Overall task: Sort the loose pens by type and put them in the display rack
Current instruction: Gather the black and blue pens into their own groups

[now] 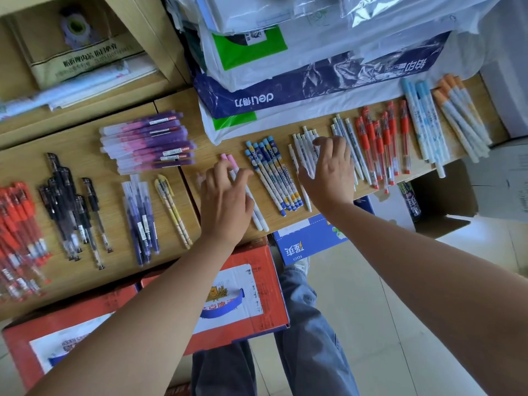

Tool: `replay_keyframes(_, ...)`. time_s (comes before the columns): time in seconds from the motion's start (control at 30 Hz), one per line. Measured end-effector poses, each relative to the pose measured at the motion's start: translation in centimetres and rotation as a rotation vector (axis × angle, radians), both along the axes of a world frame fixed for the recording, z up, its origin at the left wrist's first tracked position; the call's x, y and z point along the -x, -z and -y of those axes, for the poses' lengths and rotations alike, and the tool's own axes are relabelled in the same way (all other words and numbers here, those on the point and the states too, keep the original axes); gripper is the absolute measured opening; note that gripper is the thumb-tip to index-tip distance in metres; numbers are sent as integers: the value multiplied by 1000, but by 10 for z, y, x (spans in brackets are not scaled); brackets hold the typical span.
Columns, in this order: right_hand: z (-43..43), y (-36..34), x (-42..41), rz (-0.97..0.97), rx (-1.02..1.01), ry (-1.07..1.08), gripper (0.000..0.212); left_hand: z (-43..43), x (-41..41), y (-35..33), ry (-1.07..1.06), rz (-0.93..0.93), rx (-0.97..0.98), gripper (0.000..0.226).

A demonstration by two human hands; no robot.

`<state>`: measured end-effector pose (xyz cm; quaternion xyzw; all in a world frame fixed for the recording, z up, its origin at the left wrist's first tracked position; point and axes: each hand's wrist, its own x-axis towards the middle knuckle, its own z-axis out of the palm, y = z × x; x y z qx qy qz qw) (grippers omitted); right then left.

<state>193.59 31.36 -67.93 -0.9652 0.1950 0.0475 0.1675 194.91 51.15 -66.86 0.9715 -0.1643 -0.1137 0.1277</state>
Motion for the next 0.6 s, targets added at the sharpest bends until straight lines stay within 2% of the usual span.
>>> replay_keyframes(0.13, 6, 11, 0, -118, 36, -48, 69, 25, -2, -4, 54, -37, 18, 42)
replay_keyframes(0.43, 22, 7, 0, -146, 1, -109, 70, 43, -4, -1, 89, -95, -28, 44)
replay_keyframes(0.53, 30, 6, 2, -122, -40, -114, 67, 55, -8, -4, 109, -125, -24, 45)
replay_keyframes(0.6, 39, 5, 2, -40, -57, -103, 61, 64, -10, -7, 116, -125, -7, 44)
